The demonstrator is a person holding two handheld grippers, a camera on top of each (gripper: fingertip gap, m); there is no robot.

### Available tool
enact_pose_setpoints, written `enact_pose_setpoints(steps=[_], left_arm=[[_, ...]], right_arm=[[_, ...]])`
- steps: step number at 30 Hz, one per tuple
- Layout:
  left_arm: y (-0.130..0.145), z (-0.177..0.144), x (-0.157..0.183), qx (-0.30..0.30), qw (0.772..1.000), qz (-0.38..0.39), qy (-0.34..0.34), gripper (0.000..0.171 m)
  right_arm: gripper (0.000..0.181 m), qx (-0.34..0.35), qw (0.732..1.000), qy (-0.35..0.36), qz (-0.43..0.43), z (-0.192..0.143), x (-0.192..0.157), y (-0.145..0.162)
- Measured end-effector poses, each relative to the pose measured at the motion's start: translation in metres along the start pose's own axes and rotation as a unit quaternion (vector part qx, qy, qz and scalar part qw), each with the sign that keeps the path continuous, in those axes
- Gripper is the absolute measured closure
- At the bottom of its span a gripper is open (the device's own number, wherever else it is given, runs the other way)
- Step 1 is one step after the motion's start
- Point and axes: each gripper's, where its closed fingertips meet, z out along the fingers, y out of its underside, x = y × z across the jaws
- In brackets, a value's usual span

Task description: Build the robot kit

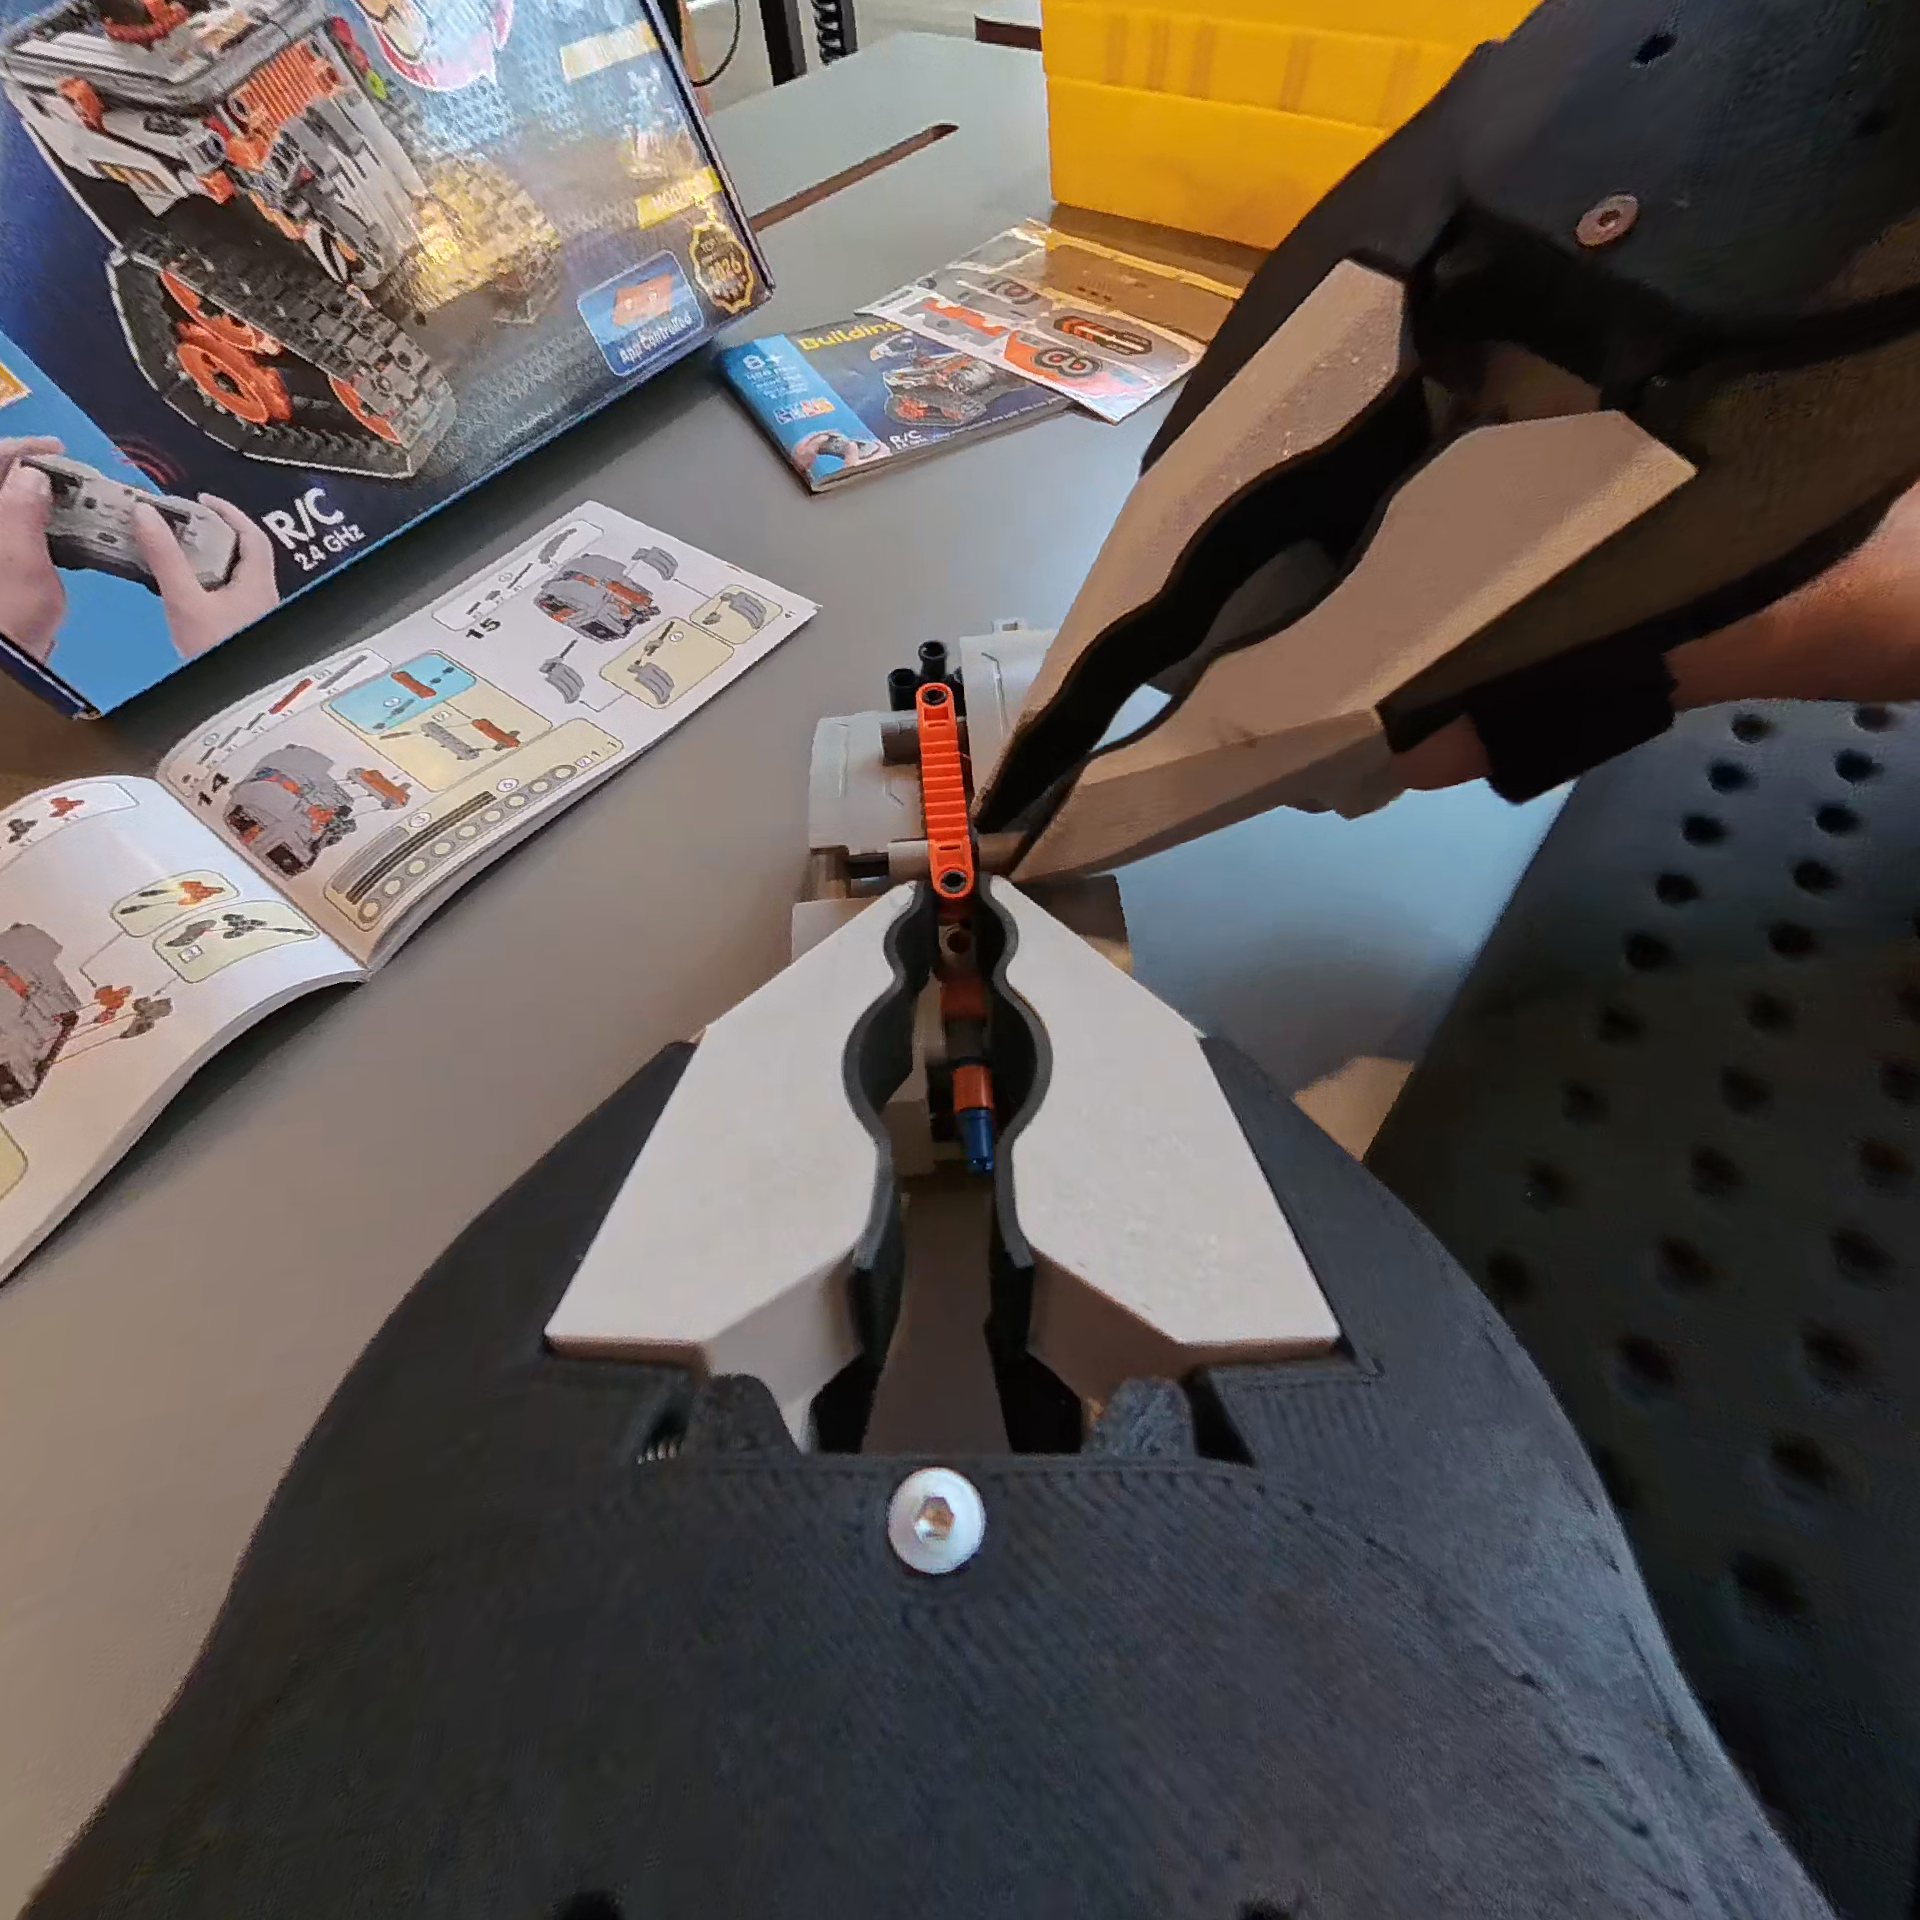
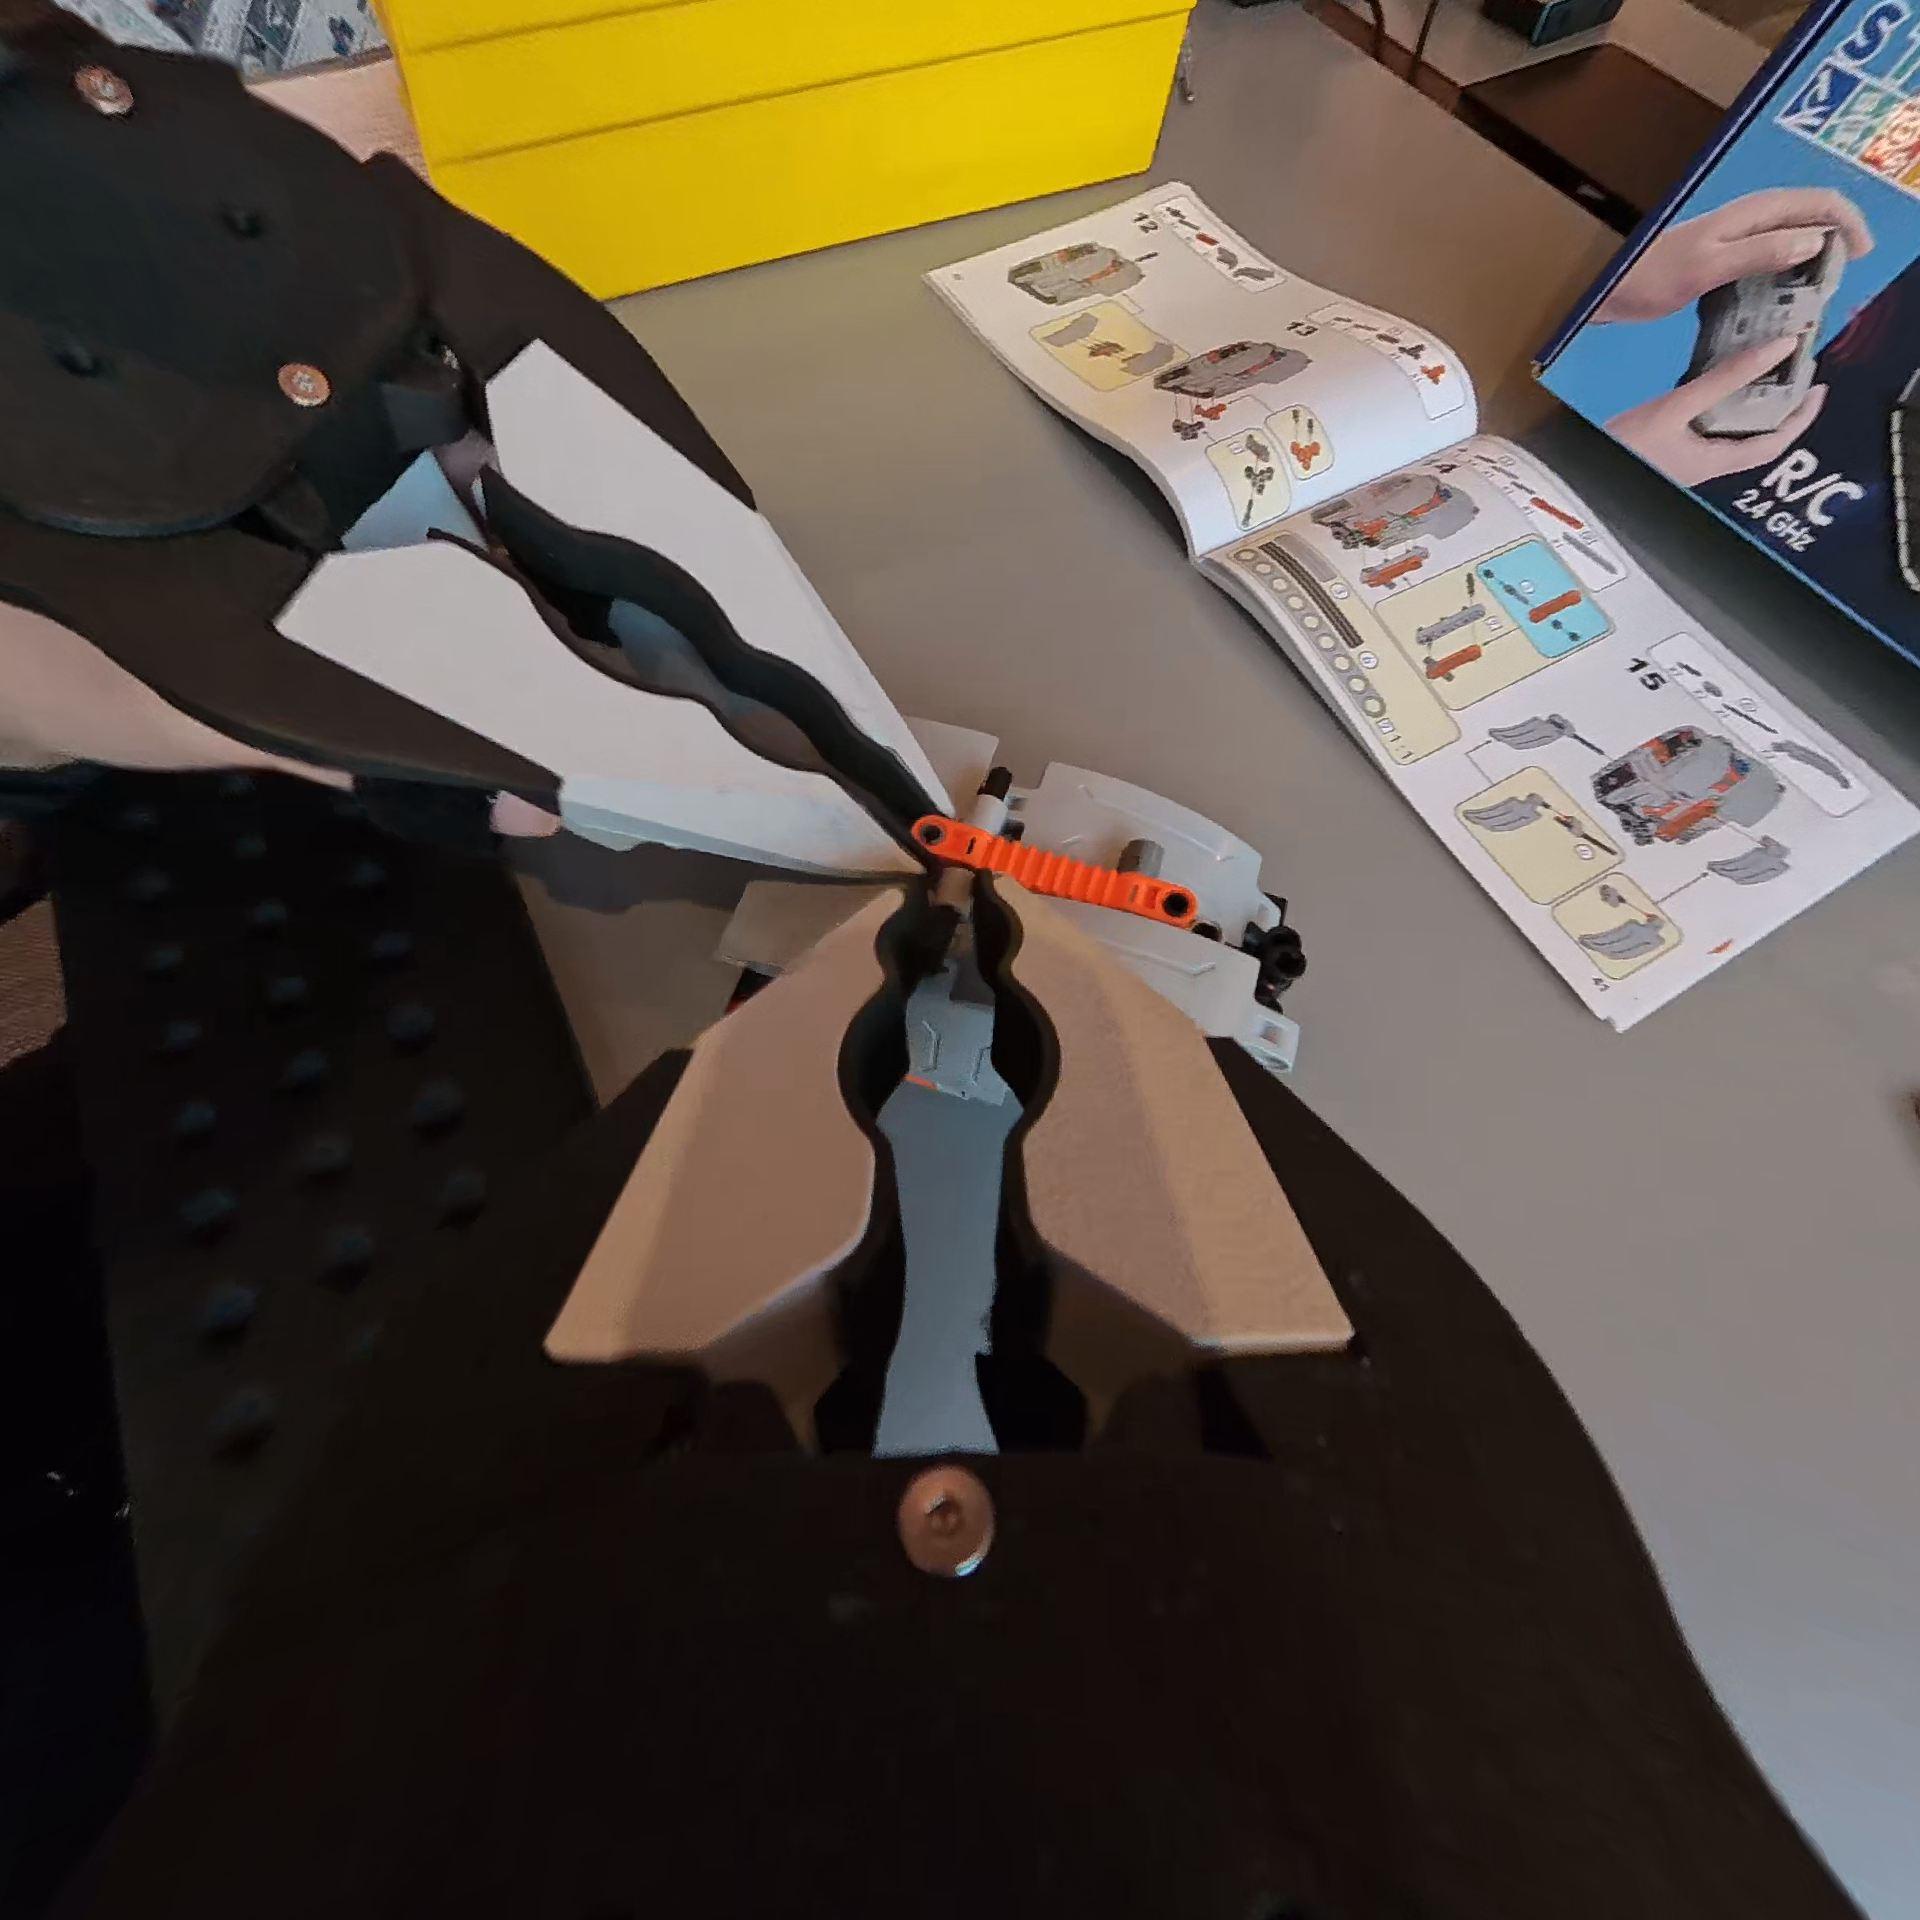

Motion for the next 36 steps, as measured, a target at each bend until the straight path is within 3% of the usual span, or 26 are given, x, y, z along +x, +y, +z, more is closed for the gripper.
enact_pose_setpoints(steps=[4, 9, 14, 15, 18, 20, 26, 30, 36], left_arm=[[-0.005, -0.01, -0.007, -0.002, 0.998, 0.058, 0.014, 0.146], [-0.014, -0.01, -0.001, 0.005, 0.978, 0.178, 0.113, 0.153], [-0.011, 0.008, -0.004, -0.012, 0.953, 0.258, 0.159, 0.164], [-0.012, 0.009, -0.002, -0.012, 0.951, 0.255, 0.176, 0.171], [-0.015, 0.008, 0.002, -0.023, 0.953, 0.206, 0.221, 0.148], [-0.017, 0.006, 0.003, -0.019, 0.954, 0.186, 0.236, 0.145], [-0.01, 0.01, 0.004, -0.011, 0.95, 0.242, 0.199, 0.167], [-0.01, 0.01, -0.002, -0.027, 0.958, 0.219, 0.182, 0.155], [-0.009, 0.011, -0.006, -0.036, 0.963, 0.208, 0.165, 0.151]], right_arm=[[0.174, -0.012, 0.999, -0.001, -0.048, -0.001, 0.001, 0.001], [0.173, -0.041, 0.989, -0.049, -0.134, -0.002, 0.004, 0.003], [0.174, -0.041, 0.986, -0.104, -0.127, -0.004, 0.008, 0.004], [0.174, -0.035, 0.986, -0.106, -0.122, -0.003, 0.008, 0.003], [0.167, -0.009, 0.989, -0.103, -0.107, -0.001, 0.006, 0.0], [0.167, 0.002, 0.99, -0.09, -0.104, 0.0, 0.006, -0.001], [0.173, -0.008, 0.99, -0.04, -0.136, 0.002, 0.01, 0.0], [0.173, -0.014, 0.991, -0.007, -0.133, 0.004, 0.011, 0.0], [0.173, -0.012, 0.99, 0.032, -0.135, 0.005, 0.012, 0.0]])
